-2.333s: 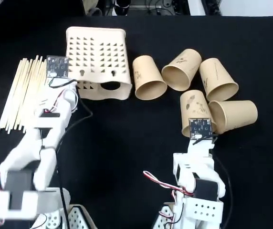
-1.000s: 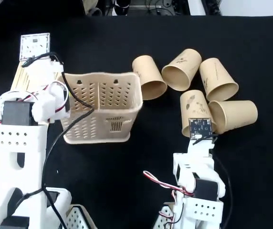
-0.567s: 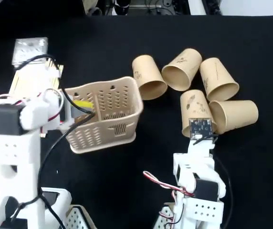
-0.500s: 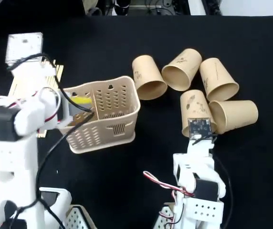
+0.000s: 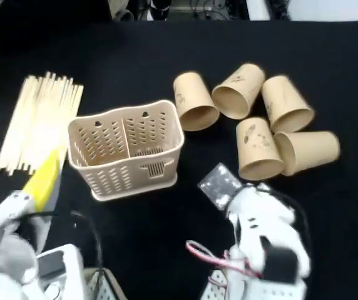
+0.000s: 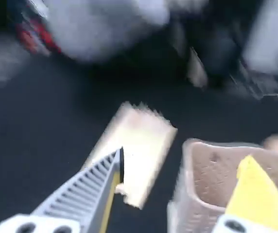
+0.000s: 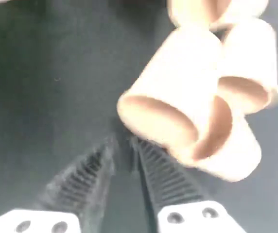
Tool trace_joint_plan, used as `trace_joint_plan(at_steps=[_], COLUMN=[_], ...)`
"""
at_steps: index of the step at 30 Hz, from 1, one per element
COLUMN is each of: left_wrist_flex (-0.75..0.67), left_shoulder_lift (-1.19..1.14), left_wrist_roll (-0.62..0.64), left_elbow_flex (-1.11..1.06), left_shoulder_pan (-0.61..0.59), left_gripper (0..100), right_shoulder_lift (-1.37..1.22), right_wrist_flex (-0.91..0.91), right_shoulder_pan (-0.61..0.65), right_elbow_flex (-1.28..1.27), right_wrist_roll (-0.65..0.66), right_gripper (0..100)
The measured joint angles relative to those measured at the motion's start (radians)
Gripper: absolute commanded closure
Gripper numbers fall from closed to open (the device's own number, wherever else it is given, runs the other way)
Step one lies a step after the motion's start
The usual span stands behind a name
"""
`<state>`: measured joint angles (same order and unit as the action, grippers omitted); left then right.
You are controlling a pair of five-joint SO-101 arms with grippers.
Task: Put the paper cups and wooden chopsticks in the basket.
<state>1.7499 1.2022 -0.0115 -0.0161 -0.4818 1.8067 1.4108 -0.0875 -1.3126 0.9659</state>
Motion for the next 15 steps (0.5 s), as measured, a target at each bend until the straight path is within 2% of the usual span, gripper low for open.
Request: trace_joint_plan(at_steps=[4,7,15], left_wrist_flex=[-0.087,-0.163,-0.304], left_shoulder_lift=[0.068,0.132,0.381], left_wrist_roll=[-0.014,-0.017,-0.017], left_elbow_flex=[-0.255,-0.44,-0.844], left_shoulder_pan=[-0.1,-0.14,-0.192], left_gripper=[64,64,64], right_shoulder_lift=[0.0,0.0,-0.006], right_wrist_flex=[-0.002,-0.04,-0.258], right_shoulder_pan=[0.106,0.126,0.172], right_elbow_flex=[0.143,0.16,0.107], right_wrist_roll=[-0.068,-0.124,-0.229], right_gripper=[85.9,80.2,79.3])
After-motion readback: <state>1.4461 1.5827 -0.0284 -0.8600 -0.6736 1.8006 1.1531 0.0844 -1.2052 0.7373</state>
